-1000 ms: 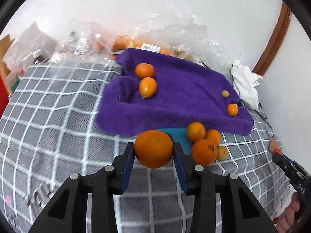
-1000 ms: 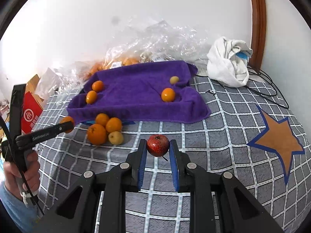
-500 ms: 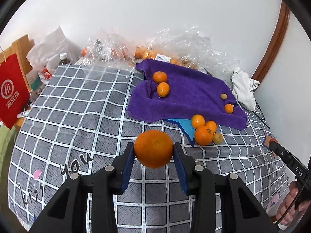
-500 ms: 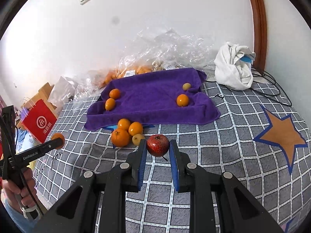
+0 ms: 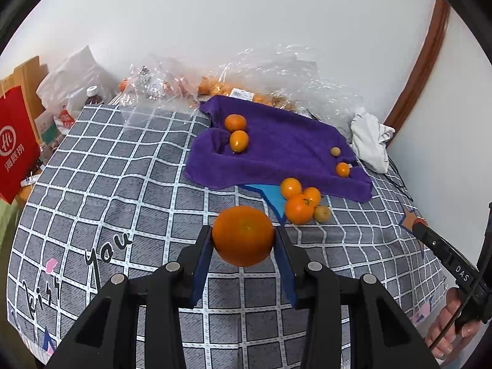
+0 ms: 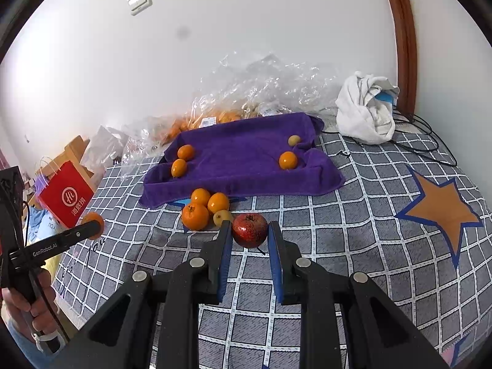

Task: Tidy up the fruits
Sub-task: 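Carry the pomegranate and orange onto the purple towel and open both tools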

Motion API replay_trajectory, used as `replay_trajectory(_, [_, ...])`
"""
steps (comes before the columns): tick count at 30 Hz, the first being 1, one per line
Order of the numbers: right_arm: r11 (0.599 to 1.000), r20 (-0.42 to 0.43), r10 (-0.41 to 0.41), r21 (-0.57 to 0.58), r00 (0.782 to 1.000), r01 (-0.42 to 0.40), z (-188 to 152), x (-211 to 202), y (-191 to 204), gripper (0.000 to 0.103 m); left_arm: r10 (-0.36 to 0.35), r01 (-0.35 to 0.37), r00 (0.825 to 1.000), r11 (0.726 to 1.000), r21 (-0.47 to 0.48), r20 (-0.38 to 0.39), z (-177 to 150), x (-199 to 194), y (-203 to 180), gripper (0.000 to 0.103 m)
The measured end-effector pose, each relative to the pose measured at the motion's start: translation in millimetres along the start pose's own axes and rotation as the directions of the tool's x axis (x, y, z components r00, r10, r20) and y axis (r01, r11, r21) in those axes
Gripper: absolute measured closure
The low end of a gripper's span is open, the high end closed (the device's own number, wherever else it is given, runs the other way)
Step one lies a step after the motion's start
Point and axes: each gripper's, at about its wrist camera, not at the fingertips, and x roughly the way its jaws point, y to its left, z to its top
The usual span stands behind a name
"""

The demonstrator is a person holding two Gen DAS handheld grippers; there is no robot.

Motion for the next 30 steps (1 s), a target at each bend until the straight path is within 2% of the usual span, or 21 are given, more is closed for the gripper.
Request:
replay_trajectory(9, [1.000, 0.023, -0.013, -0.005, 1.000, 0.013, 10, -3, -3, 0.080, -0.018, 0.017, 0.999, 0.999, 0.030, 0.032, 12, -9, -12, 0.065])
replay_trajectory(17, [0.999, 0.054, -0.031, -0.025, 0.998, 0.033, 33, 8, -5, 0.080, -0.023, 0.018, 0.997, 0.997, 0.079, 0.070, 35, -5, -22, 0.065])
replay_trajectory(30, [0.997, 0.092, -0.072, -0.011, 0.993, 0.073, 81, 44, -17, 0.080, -0.039, 0.029, 0.996, 0.993, 0.113, 0.085, 85, 29, -28, 0.065])
